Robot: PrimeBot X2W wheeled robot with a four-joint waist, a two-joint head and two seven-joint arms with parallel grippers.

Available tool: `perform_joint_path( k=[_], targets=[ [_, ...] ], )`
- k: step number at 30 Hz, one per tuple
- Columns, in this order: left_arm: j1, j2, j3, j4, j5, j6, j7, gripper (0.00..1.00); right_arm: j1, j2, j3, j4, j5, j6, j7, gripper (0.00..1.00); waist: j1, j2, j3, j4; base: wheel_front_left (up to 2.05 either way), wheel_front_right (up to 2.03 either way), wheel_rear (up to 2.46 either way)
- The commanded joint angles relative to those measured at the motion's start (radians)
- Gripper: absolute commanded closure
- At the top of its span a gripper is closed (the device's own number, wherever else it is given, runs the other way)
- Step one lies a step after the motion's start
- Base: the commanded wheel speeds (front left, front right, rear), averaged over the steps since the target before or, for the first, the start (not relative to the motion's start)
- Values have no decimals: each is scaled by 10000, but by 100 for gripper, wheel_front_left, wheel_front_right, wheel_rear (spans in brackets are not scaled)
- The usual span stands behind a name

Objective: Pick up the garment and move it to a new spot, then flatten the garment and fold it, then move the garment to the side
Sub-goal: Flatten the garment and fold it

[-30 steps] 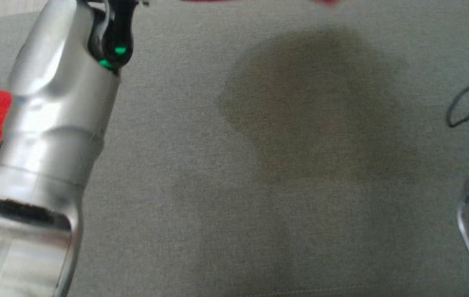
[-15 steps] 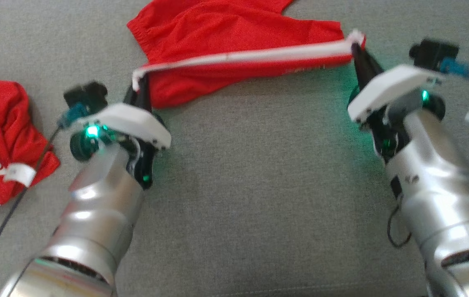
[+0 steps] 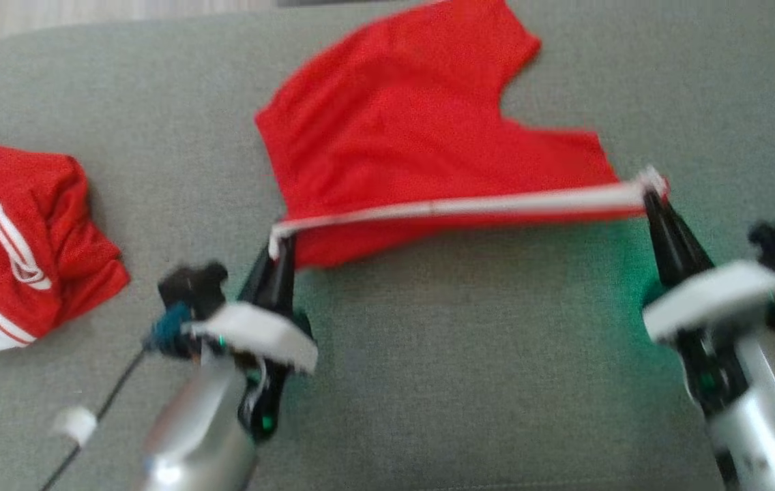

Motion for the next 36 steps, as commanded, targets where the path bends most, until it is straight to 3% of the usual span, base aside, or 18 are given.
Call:
perform_joint_path(
  k=[1, 5, 11, 16, 22, 36],
  targets=[
    [168, 706, 464, -525, 28, 313, -107, 100, 449, -461, -423, -636, -121, -23, 66, 100, 1, 0, -233, 107, 0, 0, 0],
    [1805, 1263, 524, -3118, -260, 781, 761, 100, 2534, -277, -1954, -3169, -774, -23, 1350, 100, 1, 0, -312, 159, 0, 0, 0],
    [4083, 2150, 587, -7544, -580, 2087, 2601, 100, 4880, 1104, -4047, -7317, -2191, -23, 3875, 100, 1, 0, -298, 176, 0, 0, 0],
    [4826, 2600, 564, -9469, -624, 2734, 3549, 100, 5167, 1602, -4601, -8933, -2647, -23, 5154, 100, 1, 0, -191, 164, 0, 0, 0],
    [4037, 2557, 425, -9025, -856, 2473, 4070, 100, 3528, 1464, -4224, -8126, -2572, -23, 5811, 100, 1, 0, 377, 338, 0, 0, 0],
    [-221, 1367, -150, -5467, -799, 787, 3876, 100, -2050, -327, -2883, -3209, -2138, -23, 5404, 100, 1, 0, 1967, 1913, 0, 0, 0]
  ],
)
